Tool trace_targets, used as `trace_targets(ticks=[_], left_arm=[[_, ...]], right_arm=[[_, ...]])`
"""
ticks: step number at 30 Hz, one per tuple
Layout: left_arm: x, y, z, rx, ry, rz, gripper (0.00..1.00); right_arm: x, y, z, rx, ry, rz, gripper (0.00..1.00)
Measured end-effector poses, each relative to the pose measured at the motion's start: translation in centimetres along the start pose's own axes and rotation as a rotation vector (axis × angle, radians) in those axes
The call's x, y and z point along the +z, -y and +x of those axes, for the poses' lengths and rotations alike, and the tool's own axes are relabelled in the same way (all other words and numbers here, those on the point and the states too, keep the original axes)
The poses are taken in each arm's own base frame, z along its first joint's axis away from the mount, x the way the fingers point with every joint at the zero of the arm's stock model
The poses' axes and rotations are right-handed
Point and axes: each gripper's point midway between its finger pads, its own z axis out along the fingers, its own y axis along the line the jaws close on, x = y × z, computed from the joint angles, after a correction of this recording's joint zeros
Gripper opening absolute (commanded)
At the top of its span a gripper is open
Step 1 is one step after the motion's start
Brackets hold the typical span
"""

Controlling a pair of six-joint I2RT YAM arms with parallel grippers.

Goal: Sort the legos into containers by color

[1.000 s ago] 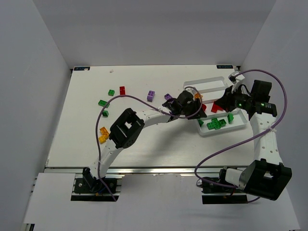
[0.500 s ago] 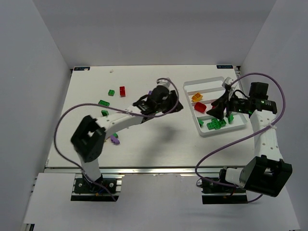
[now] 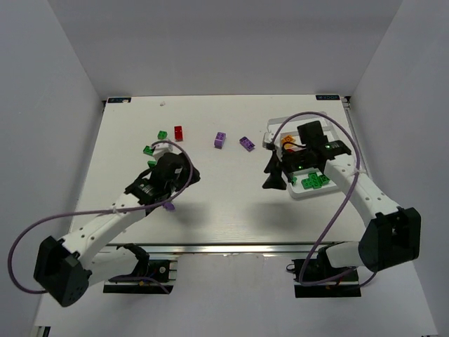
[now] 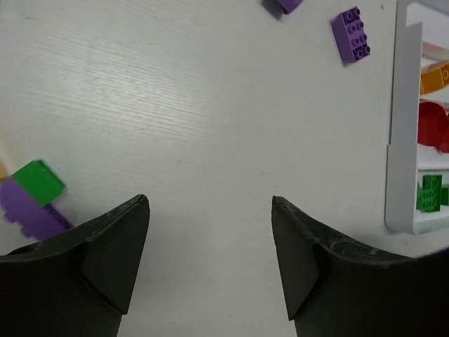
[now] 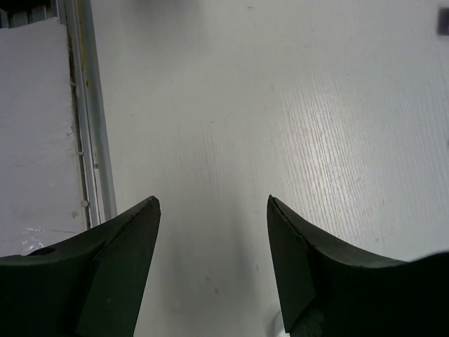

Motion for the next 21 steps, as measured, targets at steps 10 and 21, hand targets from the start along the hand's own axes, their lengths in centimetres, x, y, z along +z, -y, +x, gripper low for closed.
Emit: trace_targets(ticks=[10, 21], left_arm=[[-3.4, -8.2, 3.9, -0.107, -0.064, -0.267, 0.76], [-2.4, -12.8, 7.4, -0.041, -0.16, -0.491, 0.75]], right_arm=[[3.8, 1.2, -1.1, -0.05, -0.07, -0.047, 0.7], [4.1, 1.5, -1.3, -0.059, -0.078, -0.025, 0.71]])
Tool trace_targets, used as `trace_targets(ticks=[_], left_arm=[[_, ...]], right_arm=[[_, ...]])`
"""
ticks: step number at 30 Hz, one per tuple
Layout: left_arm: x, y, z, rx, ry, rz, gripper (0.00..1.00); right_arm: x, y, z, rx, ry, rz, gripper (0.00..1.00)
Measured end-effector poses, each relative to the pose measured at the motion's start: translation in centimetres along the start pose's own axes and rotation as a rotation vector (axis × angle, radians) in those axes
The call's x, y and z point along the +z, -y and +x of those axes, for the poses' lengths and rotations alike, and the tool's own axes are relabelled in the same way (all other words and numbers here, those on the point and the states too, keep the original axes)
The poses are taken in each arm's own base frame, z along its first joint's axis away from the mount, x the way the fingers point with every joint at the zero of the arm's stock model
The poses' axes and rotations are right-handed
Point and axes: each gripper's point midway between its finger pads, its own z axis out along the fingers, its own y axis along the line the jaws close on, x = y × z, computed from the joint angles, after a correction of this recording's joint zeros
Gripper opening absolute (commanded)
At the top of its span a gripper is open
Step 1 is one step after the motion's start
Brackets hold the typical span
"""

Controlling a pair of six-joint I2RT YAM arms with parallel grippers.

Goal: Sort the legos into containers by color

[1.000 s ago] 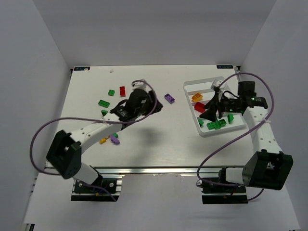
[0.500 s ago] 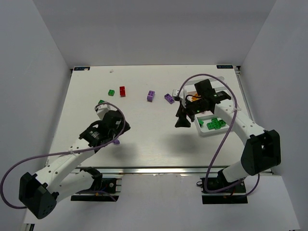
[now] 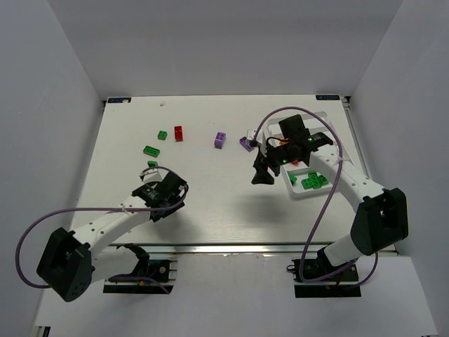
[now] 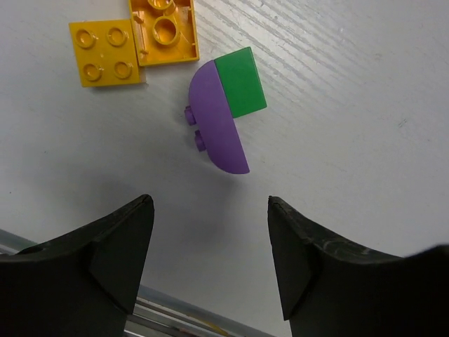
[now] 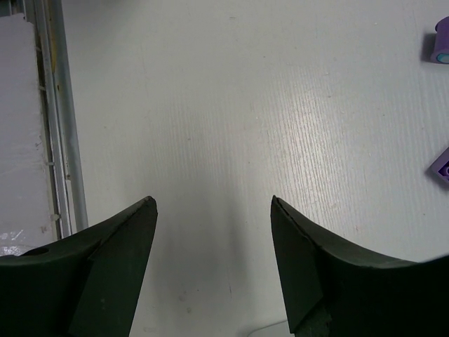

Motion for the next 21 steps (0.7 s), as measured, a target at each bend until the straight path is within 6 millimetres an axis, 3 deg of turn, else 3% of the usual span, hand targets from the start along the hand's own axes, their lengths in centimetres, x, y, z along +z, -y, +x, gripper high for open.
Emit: trace_targets(ticks=[21], left_arm=[[4.7, 0.5, -1.2, 0.116, 0.047, -0.056, 0.61]], right_arm=[[-0.2, 0.2, -0.1, -0.01, -0.002, 0.017, 0.72]])
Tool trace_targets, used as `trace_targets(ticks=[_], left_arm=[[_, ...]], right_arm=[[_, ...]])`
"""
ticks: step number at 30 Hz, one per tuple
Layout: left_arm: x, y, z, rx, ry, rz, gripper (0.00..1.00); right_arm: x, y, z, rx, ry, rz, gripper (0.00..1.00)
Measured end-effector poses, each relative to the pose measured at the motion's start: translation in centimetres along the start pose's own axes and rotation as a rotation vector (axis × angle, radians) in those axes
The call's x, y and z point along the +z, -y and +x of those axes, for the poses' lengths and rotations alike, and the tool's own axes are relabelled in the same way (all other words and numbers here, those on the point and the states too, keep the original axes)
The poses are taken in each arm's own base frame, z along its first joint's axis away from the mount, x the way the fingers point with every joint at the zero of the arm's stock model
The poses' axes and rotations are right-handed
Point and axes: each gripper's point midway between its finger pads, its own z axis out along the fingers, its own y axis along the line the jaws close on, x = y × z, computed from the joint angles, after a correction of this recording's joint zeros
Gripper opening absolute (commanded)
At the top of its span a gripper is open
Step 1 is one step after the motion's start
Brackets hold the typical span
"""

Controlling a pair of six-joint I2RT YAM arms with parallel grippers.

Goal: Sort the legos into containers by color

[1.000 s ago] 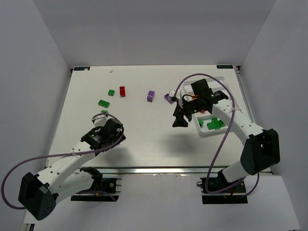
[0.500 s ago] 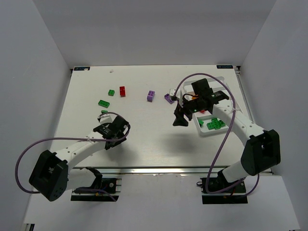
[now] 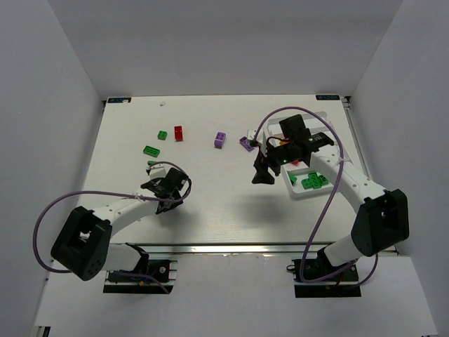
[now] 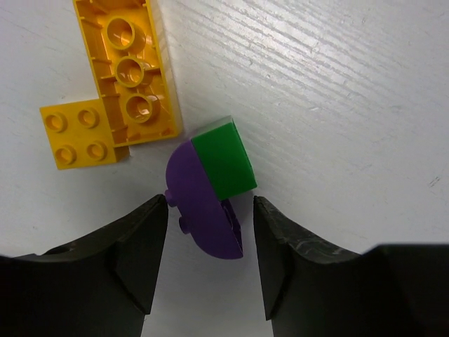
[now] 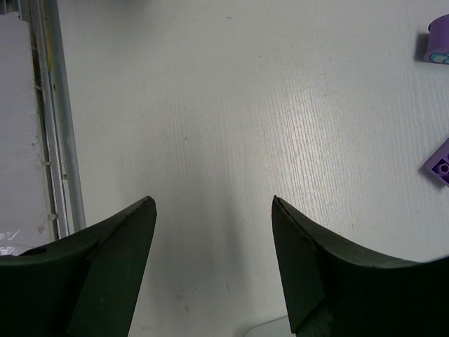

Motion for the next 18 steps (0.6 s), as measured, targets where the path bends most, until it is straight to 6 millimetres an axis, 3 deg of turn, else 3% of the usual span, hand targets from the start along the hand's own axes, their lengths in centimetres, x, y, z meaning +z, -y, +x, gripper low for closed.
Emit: trace_targets(ticks=[10, 18], left_arm=[[1.2, -0.4, 0.0, -0.004, 0.019, 0.0, 0.52], [0.9, -0.2, -0.3, -0.009, 0.035, 0.034, 0.17]], right_arm=[[0.0, 0.0, 0.0, 0.0, 0.0, 0.0, 0.72], [0.0, 0.0, 0.0, 0.002, 0.0, 0.0, 0.72]])
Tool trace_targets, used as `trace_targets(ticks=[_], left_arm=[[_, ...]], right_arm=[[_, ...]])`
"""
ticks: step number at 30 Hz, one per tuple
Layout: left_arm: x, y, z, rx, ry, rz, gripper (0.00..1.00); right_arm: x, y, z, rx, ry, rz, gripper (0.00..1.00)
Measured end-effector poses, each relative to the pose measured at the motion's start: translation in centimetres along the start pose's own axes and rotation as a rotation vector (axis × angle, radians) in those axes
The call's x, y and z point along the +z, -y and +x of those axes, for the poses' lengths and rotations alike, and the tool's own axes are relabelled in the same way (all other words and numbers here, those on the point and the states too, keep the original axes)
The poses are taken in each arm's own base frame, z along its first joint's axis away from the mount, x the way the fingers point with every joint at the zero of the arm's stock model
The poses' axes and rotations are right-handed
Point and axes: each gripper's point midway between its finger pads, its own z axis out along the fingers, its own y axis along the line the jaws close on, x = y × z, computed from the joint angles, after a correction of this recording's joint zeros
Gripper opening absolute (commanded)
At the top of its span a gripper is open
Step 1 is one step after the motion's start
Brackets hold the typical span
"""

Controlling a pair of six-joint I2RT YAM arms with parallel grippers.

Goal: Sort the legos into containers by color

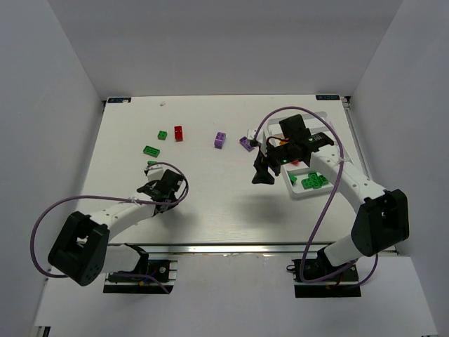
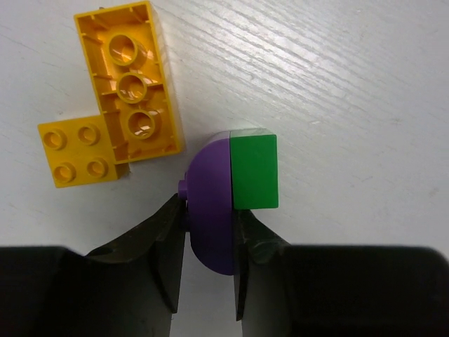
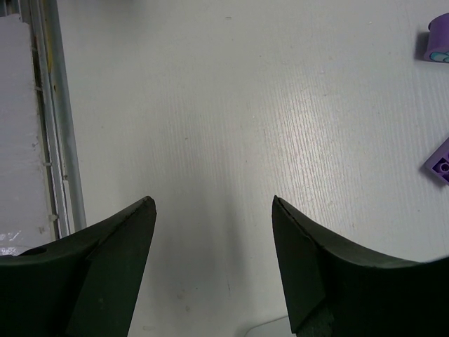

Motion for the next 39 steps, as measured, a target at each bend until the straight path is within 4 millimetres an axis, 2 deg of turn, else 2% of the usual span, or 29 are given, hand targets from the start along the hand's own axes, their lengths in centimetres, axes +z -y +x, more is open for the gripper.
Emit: trace_targets(ticks=[4, 5, 6, 9, 12, 19, 22, 25, 30, 36, 39], left_arm=[[-1.5, 1.8, -0.9, -0.024, 0.005, 0.119, 0.11], [-2.1, 2.6, -1.3, -0.034, 0.01, 0.171, 0.11], [-2.9, 3.5, -1.7, -0.045, 0.014, 0.228, 0.11], [-5.4, 6.4, -2.9, -0.078, 0.04, 0.431, 0.11], [-8.0, 9.1, -3.2, -0.086, 0.043, 0.641, 0.12], [-12.6, 14.5, -0.4, 0.053, 0.0, 0.956, 0.12], [-13.8, 16.2, 1.2, 0.121, -0.019, 1.018, 0.12], [-14.2, 17.4, 1.5, 0.144, -0.013, 1.047, 0.11], [-14.8, 18.9, 0.9, 0.15, 0.019, 1.07, 0.11], [-15.7, 20.1, -0.5, 0.15, 0.076, 1.094, 0.11], [-15.9, 20.4, -0.8, 0.154, 0.092, 1.096, 0.11]], right_arm=[[-0.1, 0.3, -0.2, 0.038, 0.001, 0.022, 0.74], [-0.1, 0.5, -0.3, 0.063, 0.005, 0.037, 0.78], [-0.1, 0.7, -0.5, 0.087, 0.01, 0.053, 0.89], [-0.3, 1.5, -1.6, 0.188, 0.048, 0.11, 0.89], [-0.3, 1.9, -3.0, 0.283, 0.106, 0.132, 0.89], [-0.1, 1.3, -6.6, 0.593, 0.254, 0.076, 0.89], [0.1, 1.3, -8.2, 0.699, 0.304, 0.06, 0.89], [0.8, 0.8, -8.9, 0.784, 0.313, 0.046, 0.89], [2.2, 0.1, -8.4, 0.915, 0.285, 0.046, 0.89], [4.0, -0.9, -4.9, 1.06, 0.22, 0.054, 0.83], [4.6, -1.4, -4.0, 1.106, 0.198, 0.05, 0.79]])
